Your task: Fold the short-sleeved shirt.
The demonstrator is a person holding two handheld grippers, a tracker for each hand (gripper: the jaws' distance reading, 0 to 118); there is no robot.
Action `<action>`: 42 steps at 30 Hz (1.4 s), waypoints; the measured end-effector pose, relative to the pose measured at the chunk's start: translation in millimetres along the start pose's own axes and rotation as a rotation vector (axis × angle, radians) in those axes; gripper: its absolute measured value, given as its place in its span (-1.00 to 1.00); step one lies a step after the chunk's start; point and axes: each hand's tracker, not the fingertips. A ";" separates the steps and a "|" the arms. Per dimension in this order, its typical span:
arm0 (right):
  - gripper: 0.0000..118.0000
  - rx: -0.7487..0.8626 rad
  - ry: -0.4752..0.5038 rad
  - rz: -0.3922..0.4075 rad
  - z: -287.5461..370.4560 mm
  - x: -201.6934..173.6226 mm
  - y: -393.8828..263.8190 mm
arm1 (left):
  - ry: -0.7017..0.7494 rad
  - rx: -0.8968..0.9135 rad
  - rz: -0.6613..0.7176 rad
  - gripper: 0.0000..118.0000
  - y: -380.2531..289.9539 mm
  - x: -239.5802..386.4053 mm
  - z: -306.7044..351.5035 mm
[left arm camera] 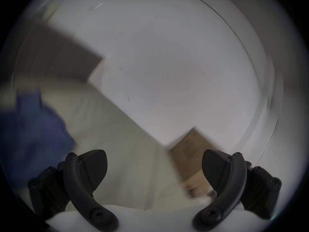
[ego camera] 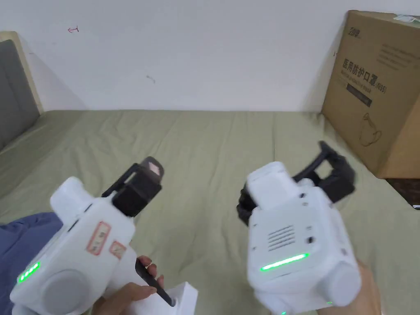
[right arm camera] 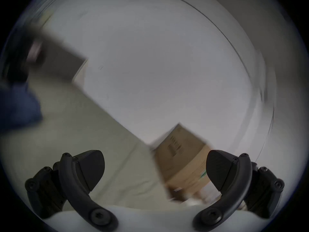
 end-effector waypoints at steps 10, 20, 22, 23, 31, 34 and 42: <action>1.00 -0.042 0.203 0.270 0.4 -61.7 -12.0 | 0.160 0.016 0.285 0.94 -22.1 -50.7 7.0; 0.99 -0.417 0.137 -1.048 -32.8 56.8 -68.6 | 0.208 -0.065 -1.110 0.94 -32.6 80.8 -13.0; 0.99 -0.443 0.081 -1.057 -27.4 58.3 -84.0 | 0.182 -0.105 -1.201 0.94 -45.3 81.5 -10.6; 0.99 -0.378 0.092 -1.041 -22.7 58.4 -88.2 | 0.171 -0.126 -1.186 0.94 -47.7 81.6 -10.3; 0.99 -0.285 0.128 -0.953 -15.2 61.7 -64.7 | 0.201 -0.034 -1.064 0.94 -38.2 85.8 -3.4; 0.99 -0.219 0.122 -0.919 -6.4 59.9 -60.2 | 0.206 -0.032 -1.055 0.93 -32.1 82.8 -3.4; -0.94 -0.200 0.134 -0.910 1.2 55.7 -63.8 | 0.314 -0.083 -0.964 -1.00 -35.5 69.5 -4.1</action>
